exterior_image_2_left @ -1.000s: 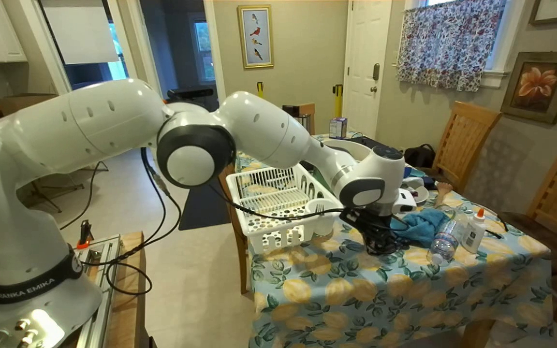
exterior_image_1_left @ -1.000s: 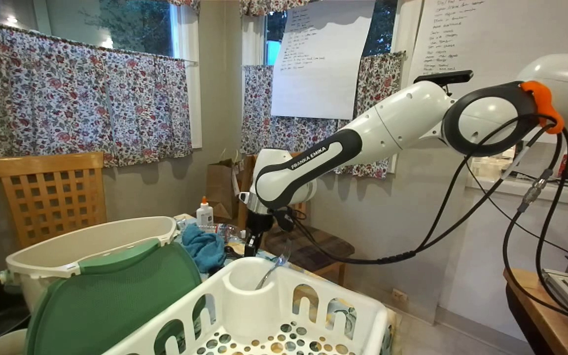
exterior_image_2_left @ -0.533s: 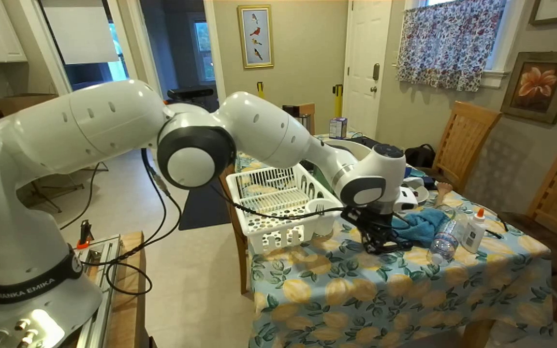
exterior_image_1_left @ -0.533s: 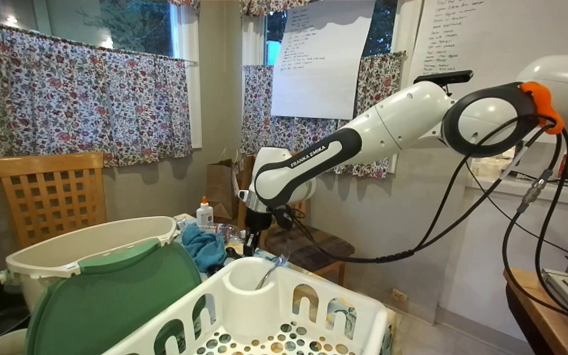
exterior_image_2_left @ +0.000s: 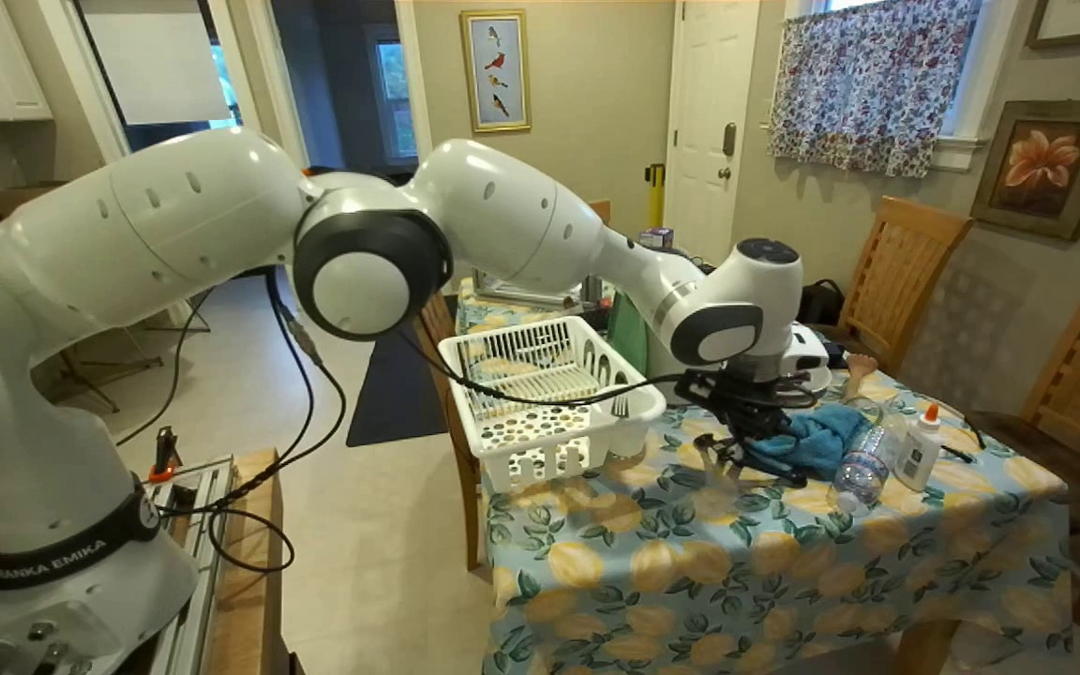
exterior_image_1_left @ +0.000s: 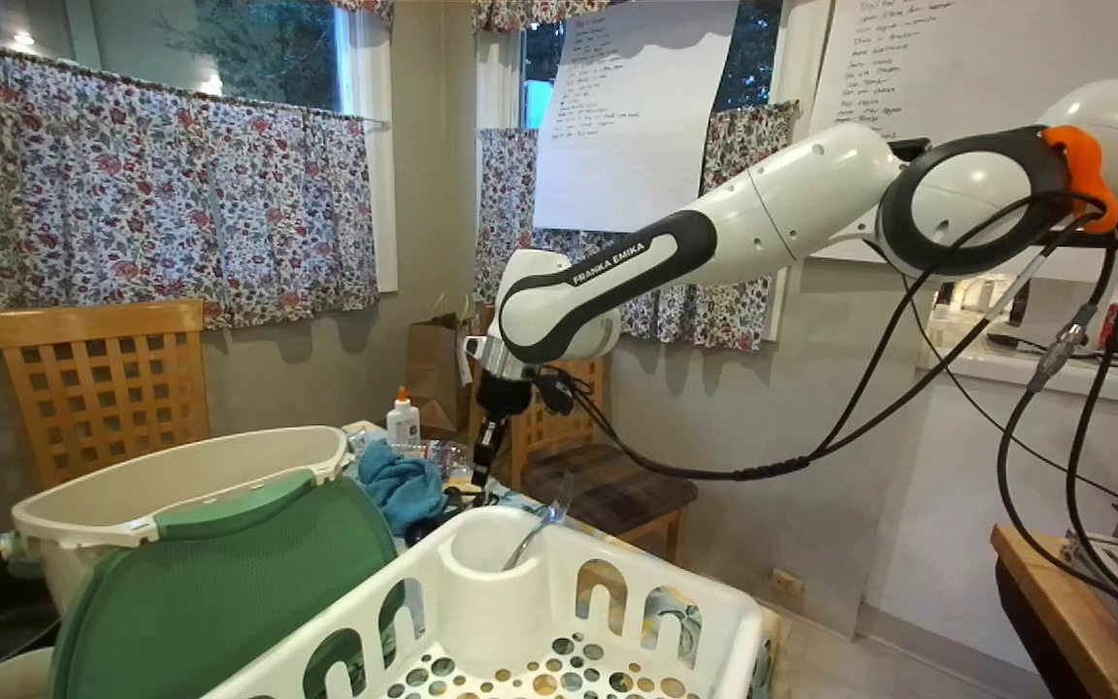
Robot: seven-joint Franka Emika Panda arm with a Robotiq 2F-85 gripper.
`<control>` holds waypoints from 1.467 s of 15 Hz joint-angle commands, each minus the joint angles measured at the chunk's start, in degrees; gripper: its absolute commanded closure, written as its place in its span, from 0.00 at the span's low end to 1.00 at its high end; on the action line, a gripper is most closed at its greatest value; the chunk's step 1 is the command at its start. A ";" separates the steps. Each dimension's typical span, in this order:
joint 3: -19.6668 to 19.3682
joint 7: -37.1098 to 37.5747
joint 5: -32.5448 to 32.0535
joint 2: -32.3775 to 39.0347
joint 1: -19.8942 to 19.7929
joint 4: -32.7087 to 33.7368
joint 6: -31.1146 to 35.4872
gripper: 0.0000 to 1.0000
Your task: Put the pile of black spoons into the drying rack
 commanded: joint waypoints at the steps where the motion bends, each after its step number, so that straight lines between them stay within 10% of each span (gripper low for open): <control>1: 1.08 -4.23 0.01 -7.48 -1.55 -8.00 -1.97 1.00; 22: 3.66 -10.33 5.18 -34.34 -2.96 -35.04 -3.47 1.00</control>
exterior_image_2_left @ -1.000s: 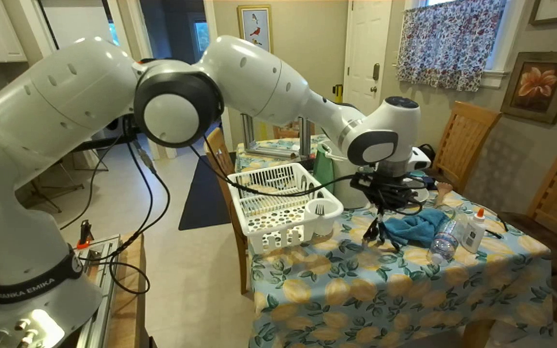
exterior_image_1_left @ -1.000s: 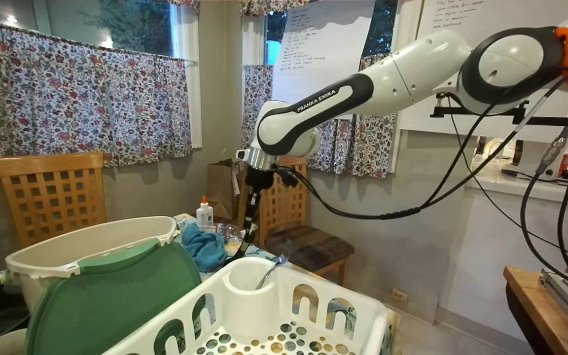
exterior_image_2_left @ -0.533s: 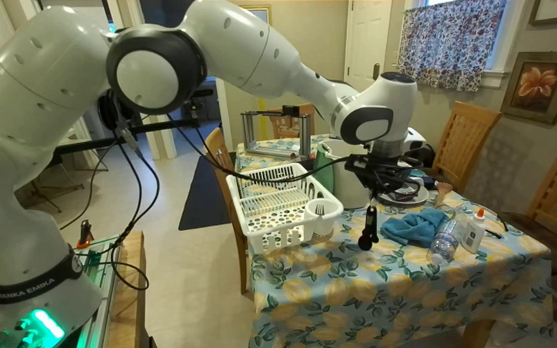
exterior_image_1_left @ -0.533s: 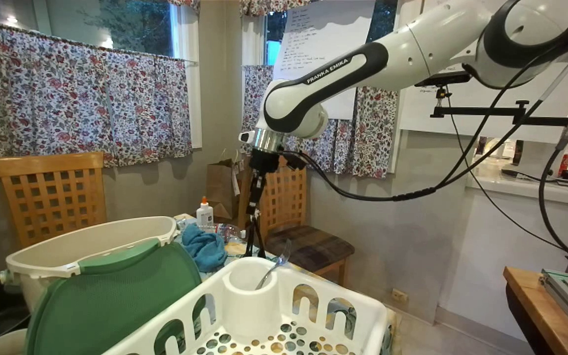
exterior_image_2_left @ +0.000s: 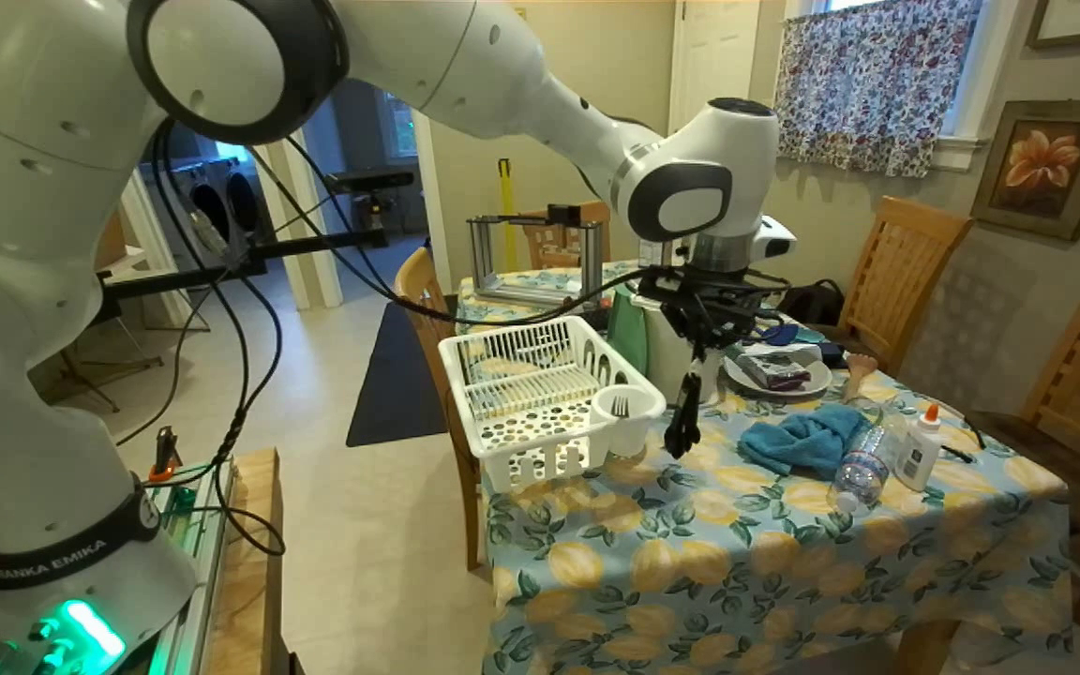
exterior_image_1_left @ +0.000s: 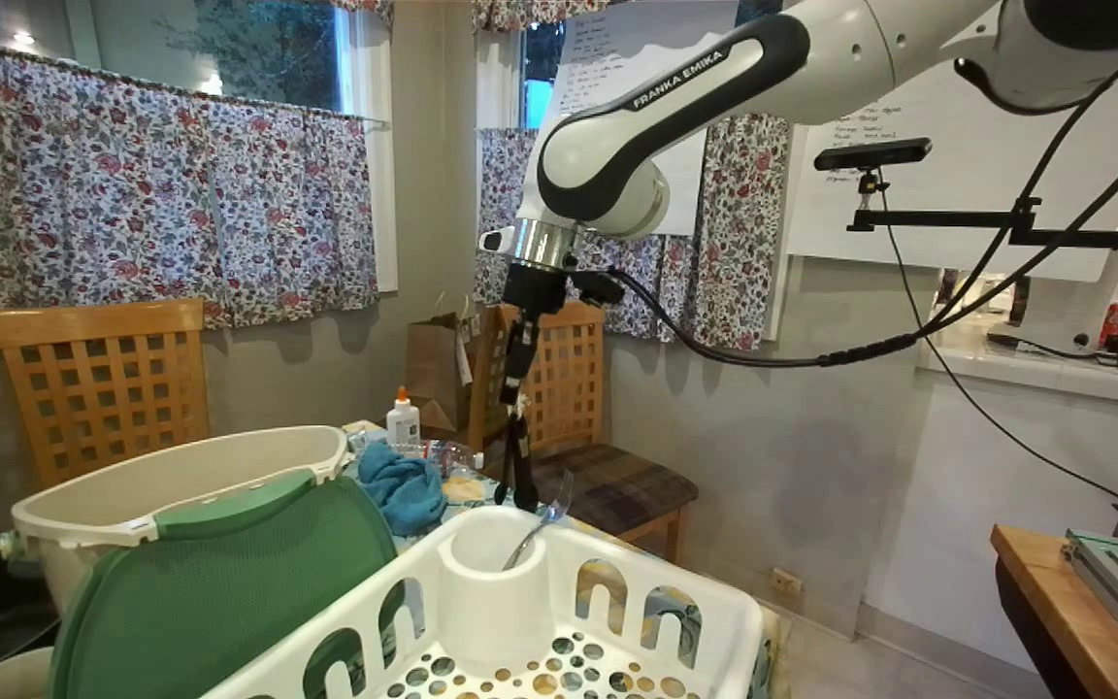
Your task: Put the pile of black spoons into the drying rack
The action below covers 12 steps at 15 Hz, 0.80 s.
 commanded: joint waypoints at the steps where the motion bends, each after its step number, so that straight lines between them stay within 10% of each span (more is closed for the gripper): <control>1: 0.11 -1.09 3.01 -6.63 -0.10 -7.20 0.26 1.00; 12: -0.44 1.41 9.74 -11.08 1.41 -9.25 0.93 1.00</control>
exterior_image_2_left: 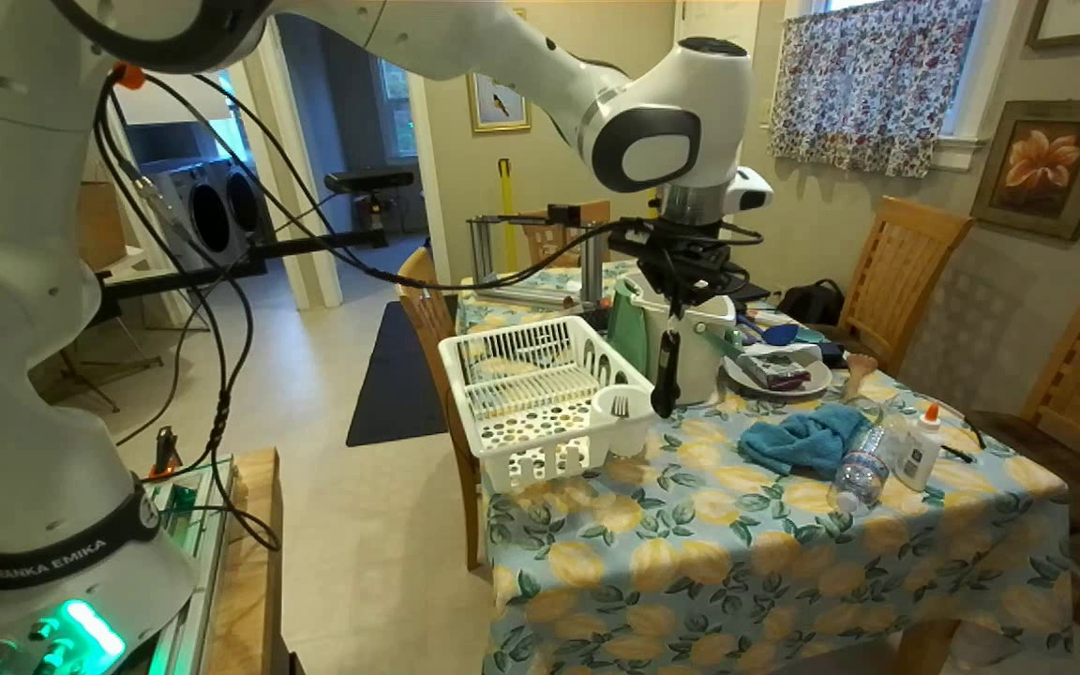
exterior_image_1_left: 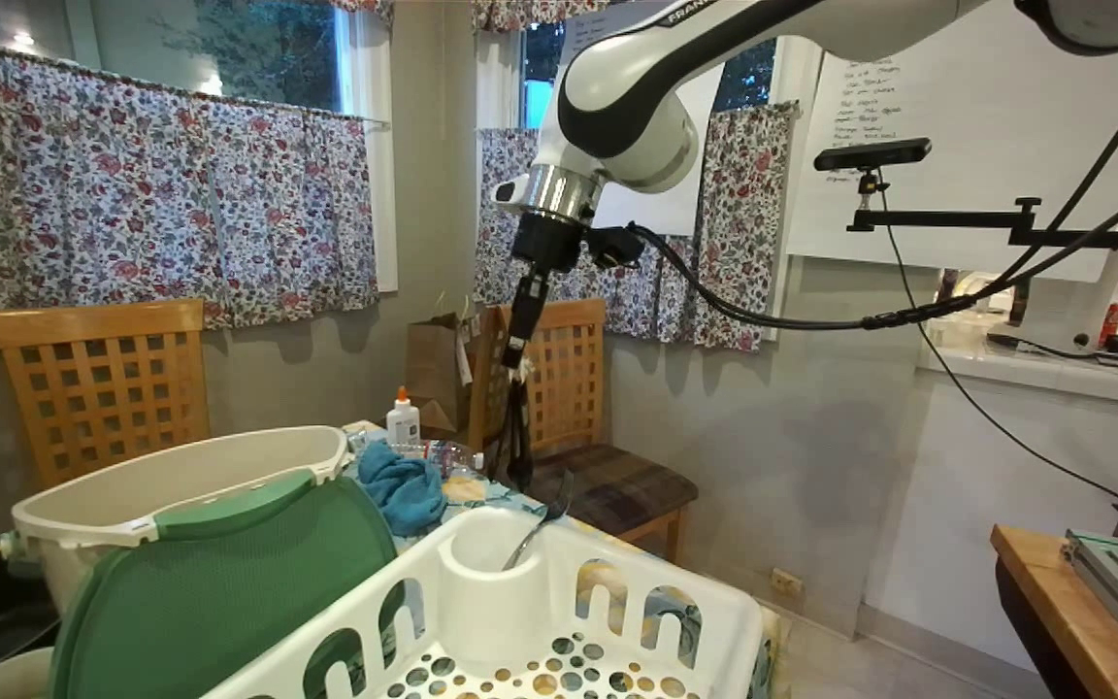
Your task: Put the pile of black spoons into the drying rack
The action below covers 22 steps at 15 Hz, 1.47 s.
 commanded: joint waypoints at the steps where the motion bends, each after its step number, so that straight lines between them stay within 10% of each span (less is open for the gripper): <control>1: -0.54 1.22 3.75 -1.10 0.79 -1.04 0.55 1.00; 22: -2.68 23.56 3.44 3.44 6.57 -0.99 10.89 1.00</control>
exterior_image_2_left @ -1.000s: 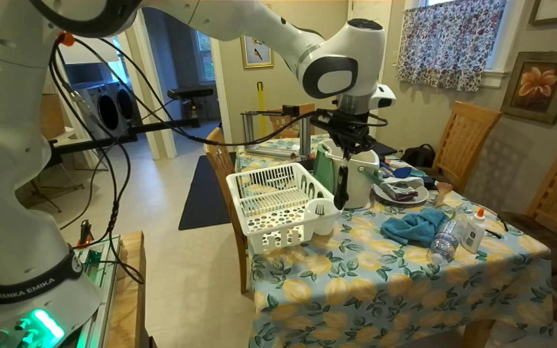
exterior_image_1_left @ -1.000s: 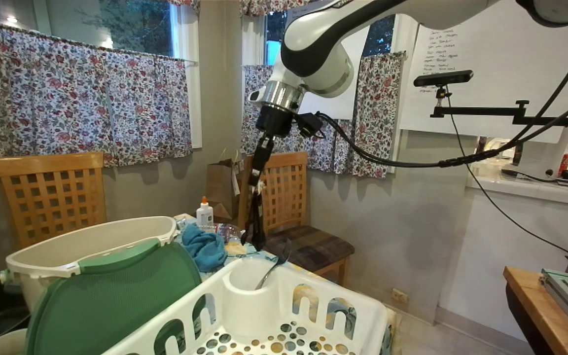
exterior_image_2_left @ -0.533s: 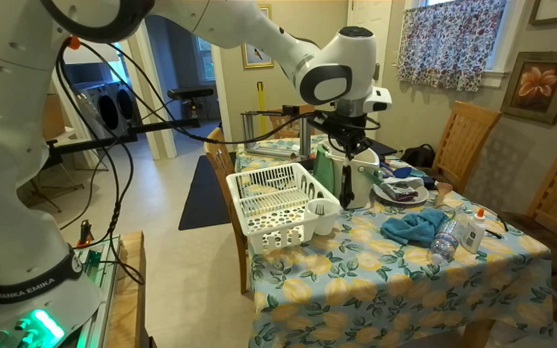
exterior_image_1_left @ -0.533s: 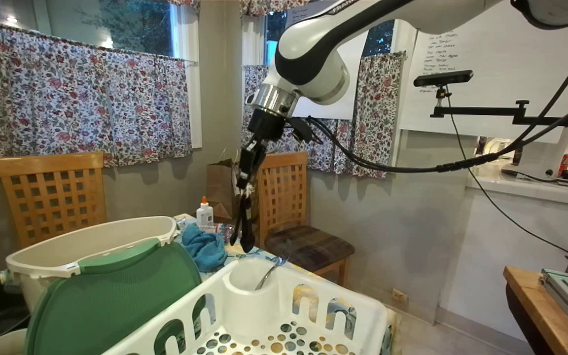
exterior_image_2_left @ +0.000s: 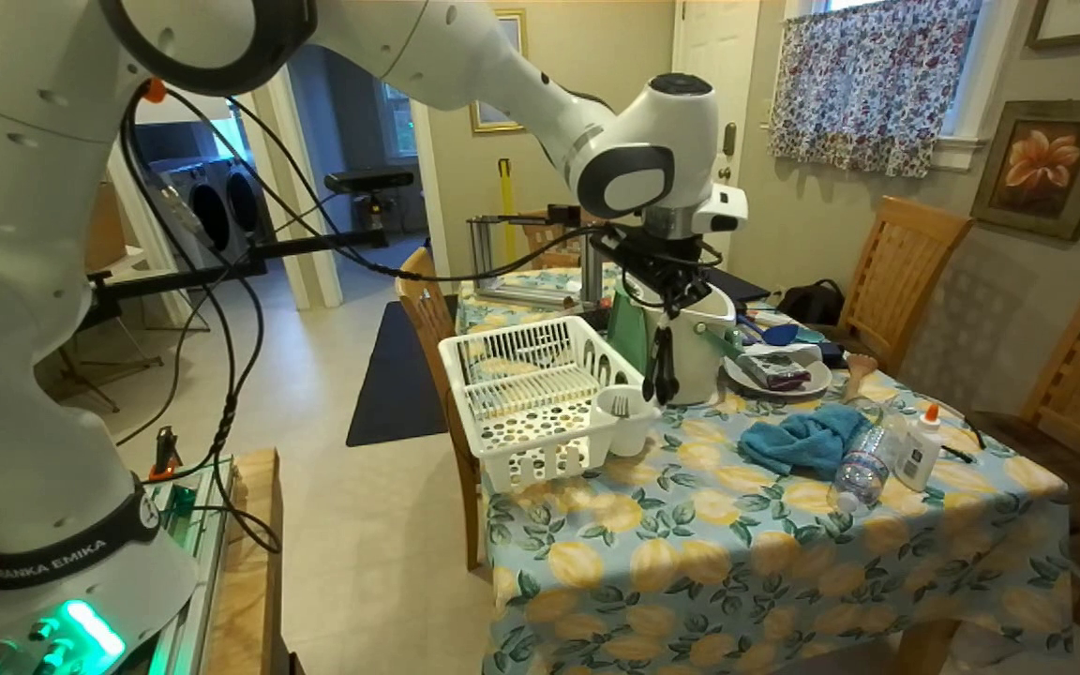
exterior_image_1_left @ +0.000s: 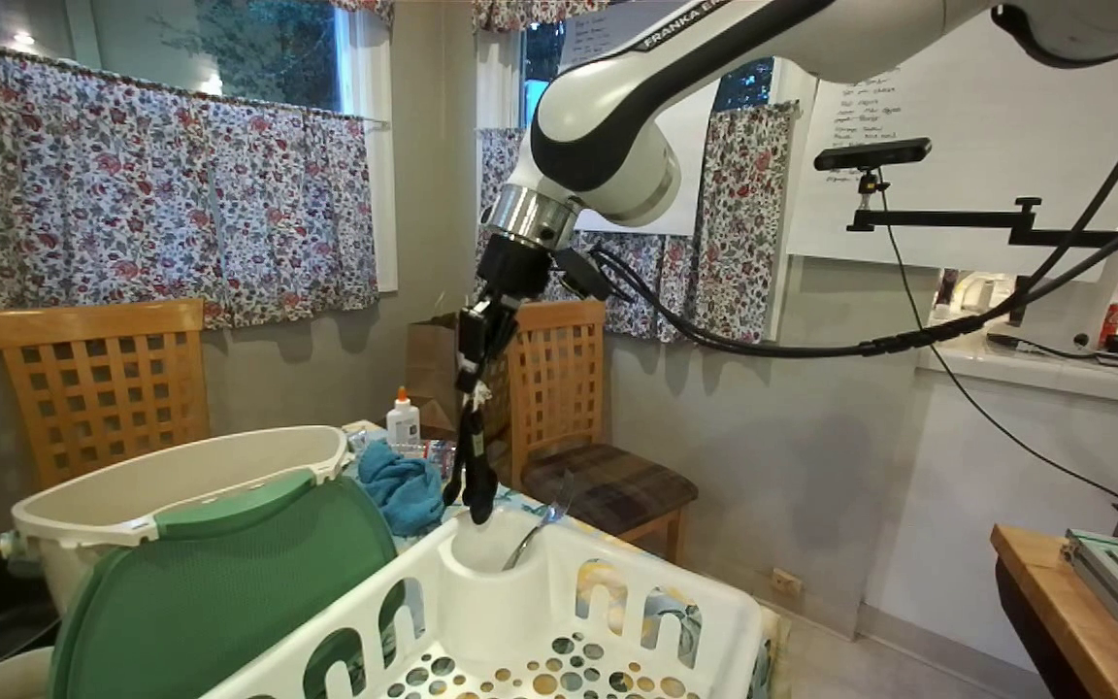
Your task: Put the pile of black spoons into the drying rack
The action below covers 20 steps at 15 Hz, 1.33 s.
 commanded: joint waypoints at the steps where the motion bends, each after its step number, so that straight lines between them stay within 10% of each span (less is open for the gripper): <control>1: -1.24 2.75 -0.22 0.28 1.04 -0.94 1.60 1.00; 20: -3.00 4.93 -3.48 3.08 4.00 -0.86 1.09 1.00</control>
